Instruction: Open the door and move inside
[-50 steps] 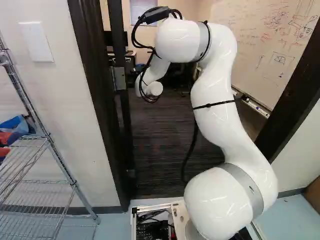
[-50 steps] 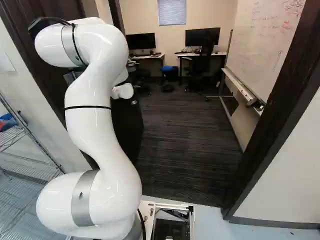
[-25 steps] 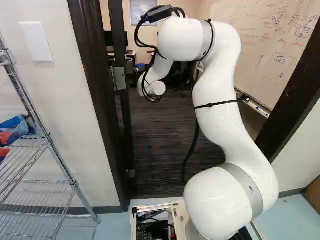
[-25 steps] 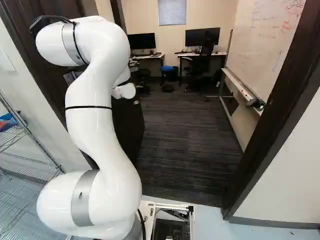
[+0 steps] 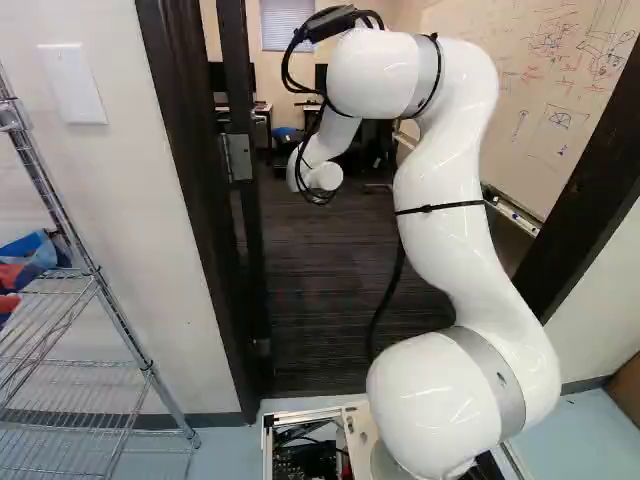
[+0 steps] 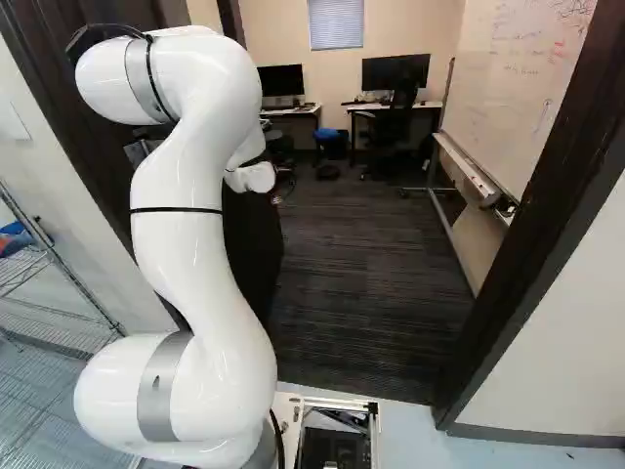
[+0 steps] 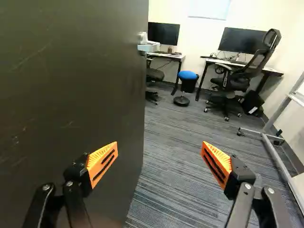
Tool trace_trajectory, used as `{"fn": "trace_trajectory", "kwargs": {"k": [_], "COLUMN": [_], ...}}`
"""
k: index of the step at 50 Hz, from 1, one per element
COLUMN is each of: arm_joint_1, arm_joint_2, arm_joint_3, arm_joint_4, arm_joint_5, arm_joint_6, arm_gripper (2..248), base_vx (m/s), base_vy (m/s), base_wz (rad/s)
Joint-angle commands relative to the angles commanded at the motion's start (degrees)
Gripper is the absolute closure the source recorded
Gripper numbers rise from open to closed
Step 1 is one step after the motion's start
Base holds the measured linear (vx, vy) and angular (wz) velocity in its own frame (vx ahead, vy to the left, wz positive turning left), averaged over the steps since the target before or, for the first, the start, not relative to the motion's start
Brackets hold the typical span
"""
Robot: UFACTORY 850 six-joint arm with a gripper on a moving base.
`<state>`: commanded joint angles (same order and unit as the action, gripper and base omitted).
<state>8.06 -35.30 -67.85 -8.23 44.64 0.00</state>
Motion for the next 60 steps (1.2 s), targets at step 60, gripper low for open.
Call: {"fn": "trace_trajectory", "kwargs": {"k": [60], "arm_joint_1": [-8.3], "arm_joint_2": [7.8], "arm_joint_3": [10.2], "arm_joint_4": [0.0], "arm_joint_5": [0.0], "arm_joint_6": [0.0], "arm_gripper": [3], "base_vx": [0.0], "base_vy": [0.0], "base_wz": [0.0]}}
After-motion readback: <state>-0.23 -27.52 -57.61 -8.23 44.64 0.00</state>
